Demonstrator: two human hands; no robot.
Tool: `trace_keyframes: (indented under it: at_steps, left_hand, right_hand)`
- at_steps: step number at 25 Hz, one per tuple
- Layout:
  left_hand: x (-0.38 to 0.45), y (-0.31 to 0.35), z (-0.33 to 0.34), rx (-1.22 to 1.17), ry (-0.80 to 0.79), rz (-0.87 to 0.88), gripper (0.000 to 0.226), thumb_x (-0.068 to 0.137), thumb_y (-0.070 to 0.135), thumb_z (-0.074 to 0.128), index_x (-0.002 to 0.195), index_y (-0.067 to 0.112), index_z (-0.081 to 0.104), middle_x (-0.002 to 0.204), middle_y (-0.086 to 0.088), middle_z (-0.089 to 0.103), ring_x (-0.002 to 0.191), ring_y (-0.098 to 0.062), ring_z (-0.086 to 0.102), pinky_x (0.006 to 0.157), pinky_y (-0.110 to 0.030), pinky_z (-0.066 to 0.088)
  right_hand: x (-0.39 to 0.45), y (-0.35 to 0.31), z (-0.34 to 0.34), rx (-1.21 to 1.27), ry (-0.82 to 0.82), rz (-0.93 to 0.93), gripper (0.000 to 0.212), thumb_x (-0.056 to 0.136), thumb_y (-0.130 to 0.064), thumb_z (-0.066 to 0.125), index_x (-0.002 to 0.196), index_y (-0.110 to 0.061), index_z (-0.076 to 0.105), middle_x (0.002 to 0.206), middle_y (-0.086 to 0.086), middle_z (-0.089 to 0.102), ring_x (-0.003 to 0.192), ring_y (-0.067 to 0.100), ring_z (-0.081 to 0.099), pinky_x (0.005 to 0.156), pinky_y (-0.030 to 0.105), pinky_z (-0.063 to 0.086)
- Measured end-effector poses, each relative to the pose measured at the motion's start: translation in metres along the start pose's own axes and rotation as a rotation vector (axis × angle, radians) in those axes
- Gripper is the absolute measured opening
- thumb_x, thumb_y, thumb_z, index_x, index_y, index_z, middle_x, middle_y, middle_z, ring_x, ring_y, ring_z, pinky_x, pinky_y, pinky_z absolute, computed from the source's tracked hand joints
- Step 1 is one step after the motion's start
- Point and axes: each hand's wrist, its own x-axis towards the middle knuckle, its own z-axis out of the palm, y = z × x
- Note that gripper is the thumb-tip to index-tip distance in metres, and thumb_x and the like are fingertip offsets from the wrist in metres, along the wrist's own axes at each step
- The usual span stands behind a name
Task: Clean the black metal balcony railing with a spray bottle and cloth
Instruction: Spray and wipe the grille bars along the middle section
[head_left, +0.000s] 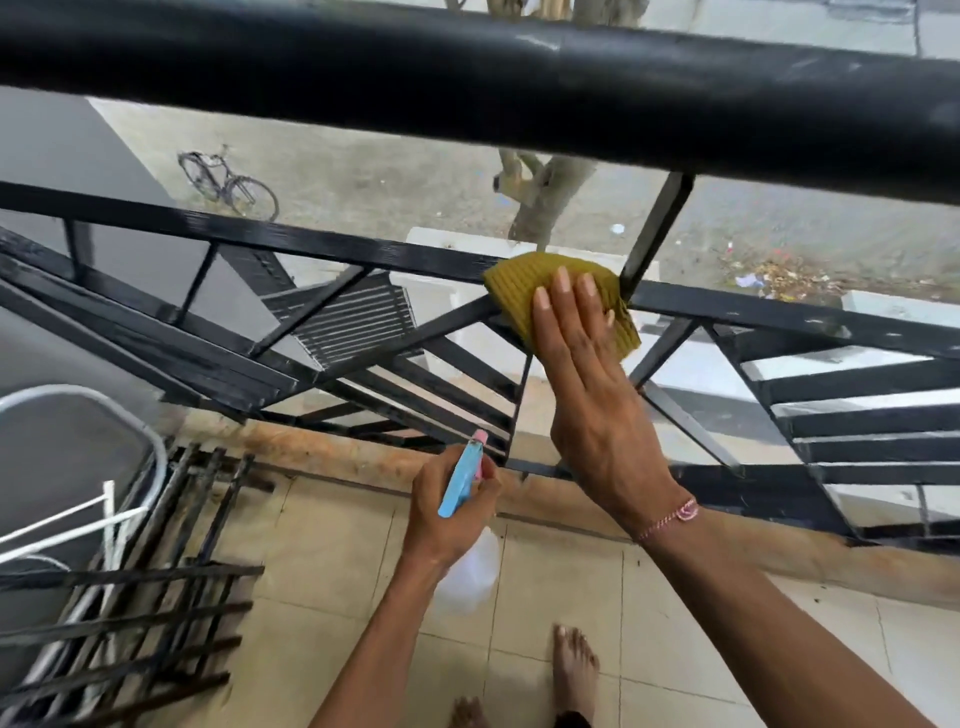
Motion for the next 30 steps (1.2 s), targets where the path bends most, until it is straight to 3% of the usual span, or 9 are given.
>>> trace_keyframes:
  at_steps: [8,11,13,15,17,19,22,26,30]
  left_hand:
    - [0.000,-0.025,0.034,-0.058,0.025,0.034,0.017,0.092,0.026,0.075,0.102,0.015,0.069,0.083,-0.002,0.065,0.078,-0.026,0.068,0.067,-0.033,0.064]
    - [0.003,-0.038,0.038,-0.080,0.022,0.031,0.008,0.092,0.016,0.075,0.098,0.016,0.070,0.080,0.005,0.065,0.077,-0.023,0.067,0.068,-0.038,0.064]
    - [0.005,-0.035,0.043,-0.104,0.053,0.010,0.010,0.090,0.011,0.076,0.095,0.018,0.070,0.078,0.008,0.064,0.077,-0.017,0.067,0.068,-0.037,0.063]
    - [0.009,-0.030,0.050,-0.125,0.098,-0.016,0.016,0.089,0.009,0.077,0.096,0.021,0.069,0.078,0.008,0.062,0.079,-0.014,0.066,0.066,-0.030,0.060]
    - [0.013,-0.015,0.054,-0.135,0.137,0.007,0.018,0.088,0.012,0.078,0.098,0.023,0.068,0.082,0.004,0.062,0.083,-0.017,0.067,0.068,-0.031,0.061]
    - [0.023,0.000,0.056,-0.156,0.181,0.051,0.016,0.088,0.015,0.079,0.098,0.023,0.070,0.085,-0.004,0.065,0.083,-0.023,0.068,0.069,-0.040,0.064]
    - [0.028,0.031,0.051,-0.255,0.203,0.169,0.011,0.086,0.017,0.078,0.085,0.027,0.074,0.078,-0.006,0.068,0.070,-0.017,0.068,0.058,-0.034,0.059]
    - [0.031,0.045,0.036,-0.330,0.129,0.269,0.008,0.084,0.020,0.081,0.084,0.024,0.075,0.073,0.003,0.069,0.065,-0.008,0.064,0.055,-0.022,0.053]
    - [0.039,0.027,0.027,-0.158,0.171,0.224,0.017,0.079,0.020,0.067,0.079,0.036,0.074,0.068,0.002,0.063,0.063,-0.018,0.062,0.057,-0.038,0.056]
  right_hand:
    - [-0.028,0.007,0.012,0.287,0.148,0.009,0.066,0.090,0.024,0.041,0.152,0.005,0.028,0.162,0.018,0.021,0.151,0.036,0.023,0.122,0.049,0.025]
    - [-0.063,0.002,0.039,0.653,0.147,0.431,0.059,0.102,0.004,0.042,0.155,-0.021,0.034,0.142,-0.012,0.053,0.117,0.019,0.059,0.094,0.034,0.056]
    - [-0.076,0.003,0.058,0.931,0.177,0.766,0.038,0.107,-0.018,0.040,0.139,-0.036,0.049,0.110,-0.022,0.061,0.103,0.018,0.060,0.081,0.028,0.059]
    - [-0.076,0.007,0.063,1.089,0.179,0.968,0.029,0.107,-0.027,0.040,0.126,-0.043,0.055,0.109,-0.018,0.064,0.106,0.015,0.063,0.082,0.028,0.059]
    - [-0.063,0.014,0.055,1.088,0.178,0.892,0.032,0.107,-0.023,0.040,0.127,-0.044,0.054,0.114,-0.021,0.065,0.110,0.004,0.062,0.084,0.018,0.055]
    - [-0.037,0.022,0.040,1.041,0.146,0.605,0.042,0.108,-0.010,0.038,0.144,-0.026,0.049,0.139,-0.017,0.057,0.126,-0.005,0.052,0.103,0.017,0.047]
    - [0.002,0.016,0.031,0.981,0.183,0.234,0.049,0.101,0.009,0.035,0.149,-0.003,0.040,0.156,0.000,0.040,0.146,0.007,0.034,0.120,0.023,0.026]
    - [0.008,0.002,0.050,0.978,0.192,0.181,0.062,0.098,0.009,0.033,0.155,-0.011,0.017,0.163,0.002,0.025,0.150,0.008,0.025,0.122,0.025,0.021]
    - [-0.014,0.016,0.081,0.888,0.107,0.108,0.065,0.099,-0.025,0.030,0.159,-0.018,0.006,0.159,0.015,0.035,0.094,-0.006,0.049,0.086,0.015,0.045]
